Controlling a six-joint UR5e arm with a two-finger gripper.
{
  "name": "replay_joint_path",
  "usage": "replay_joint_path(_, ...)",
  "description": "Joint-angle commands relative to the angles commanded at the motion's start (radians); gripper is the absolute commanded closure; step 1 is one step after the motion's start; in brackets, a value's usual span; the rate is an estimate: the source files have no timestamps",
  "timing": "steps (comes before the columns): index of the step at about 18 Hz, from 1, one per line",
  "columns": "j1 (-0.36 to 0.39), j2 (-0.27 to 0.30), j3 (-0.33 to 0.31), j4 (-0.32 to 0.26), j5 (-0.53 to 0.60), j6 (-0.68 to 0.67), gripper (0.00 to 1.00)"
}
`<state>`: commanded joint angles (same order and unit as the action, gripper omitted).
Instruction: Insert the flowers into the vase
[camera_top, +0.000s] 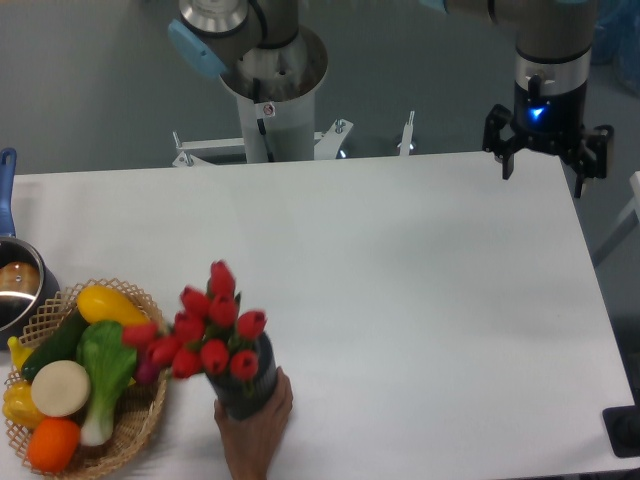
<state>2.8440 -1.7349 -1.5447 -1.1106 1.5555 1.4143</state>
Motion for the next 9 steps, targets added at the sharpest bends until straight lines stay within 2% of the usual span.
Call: replay_joint_path(9, 0.012, -0.003, -0.008, 0.006, -0.002, 0.003, 0.00)
